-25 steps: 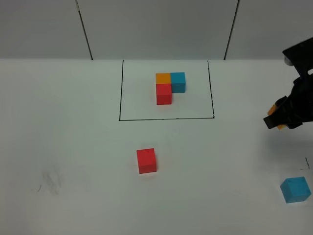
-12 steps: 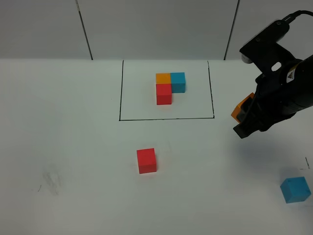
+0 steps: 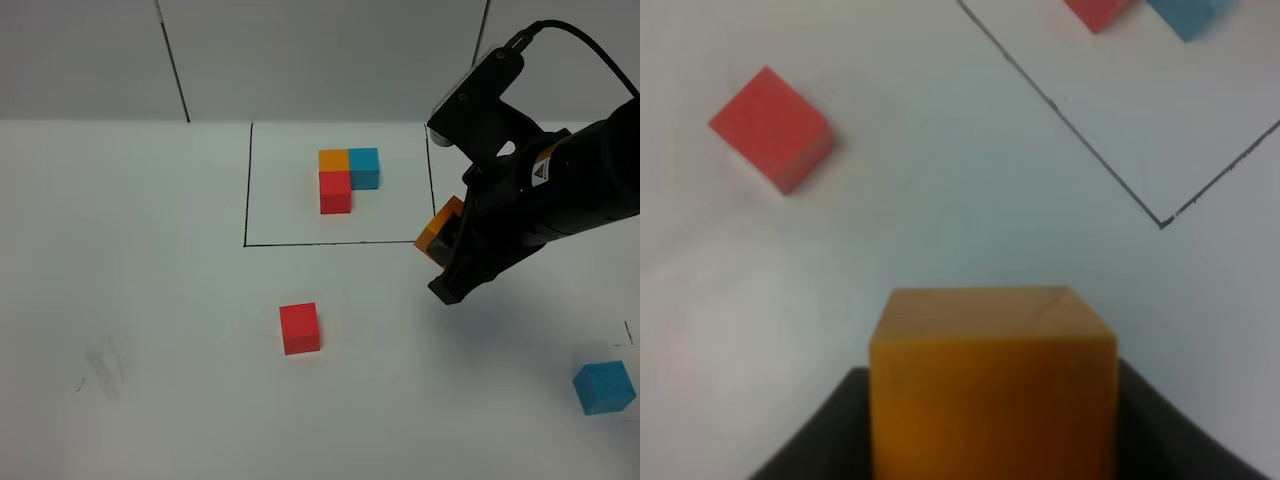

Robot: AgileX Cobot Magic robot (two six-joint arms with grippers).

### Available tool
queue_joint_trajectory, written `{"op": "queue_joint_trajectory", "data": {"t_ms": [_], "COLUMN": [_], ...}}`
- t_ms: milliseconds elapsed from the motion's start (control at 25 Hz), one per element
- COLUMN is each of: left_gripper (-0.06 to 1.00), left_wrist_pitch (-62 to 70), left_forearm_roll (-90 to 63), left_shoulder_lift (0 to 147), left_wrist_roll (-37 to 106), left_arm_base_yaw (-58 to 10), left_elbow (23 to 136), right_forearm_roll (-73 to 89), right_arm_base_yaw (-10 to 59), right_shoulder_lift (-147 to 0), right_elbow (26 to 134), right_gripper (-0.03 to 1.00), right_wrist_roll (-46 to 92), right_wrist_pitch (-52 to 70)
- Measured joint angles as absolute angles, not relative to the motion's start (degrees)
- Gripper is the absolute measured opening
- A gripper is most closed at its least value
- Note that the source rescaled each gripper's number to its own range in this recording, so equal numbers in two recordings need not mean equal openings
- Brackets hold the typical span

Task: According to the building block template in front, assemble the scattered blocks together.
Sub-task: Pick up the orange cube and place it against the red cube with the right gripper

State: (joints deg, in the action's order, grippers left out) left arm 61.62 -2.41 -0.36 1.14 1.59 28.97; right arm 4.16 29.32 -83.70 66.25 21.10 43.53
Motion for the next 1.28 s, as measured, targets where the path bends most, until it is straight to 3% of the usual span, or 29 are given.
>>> {"op": "queue_joint_trajectory", "data": {"t_ms": [240,840,1280], "left_gripper": [0.0,0.0,0.0], "left_wrist_pitch": [61.62,61.62,61.62], "left_forearm_roll": [-2.41,-2.41,-2.41], "left_shoulder_lift": [-0.36,-0.36,-0.36], "left_wrist_roll": [1.14,1.14,1.14], "left_arm_base_yaw": [1.59,1.59,1.59], "left_elbow": [28.97,28.97,28.97], "right_forearm_roll": [4.98,10.84,11.06], "right_arm_base_yaw": [29.32,31.16,33.49], "right_shoulder_lift": [-88.91,-106.39,-110.18], "right_elbow": [70.45,93.39,94.8], "right_gripper": [0.51,0.51,0.51], "right_wrist_roll": [24.66,40.9,56.92], "right_wrist_pitch": [42.92,49.84,49.61]}}
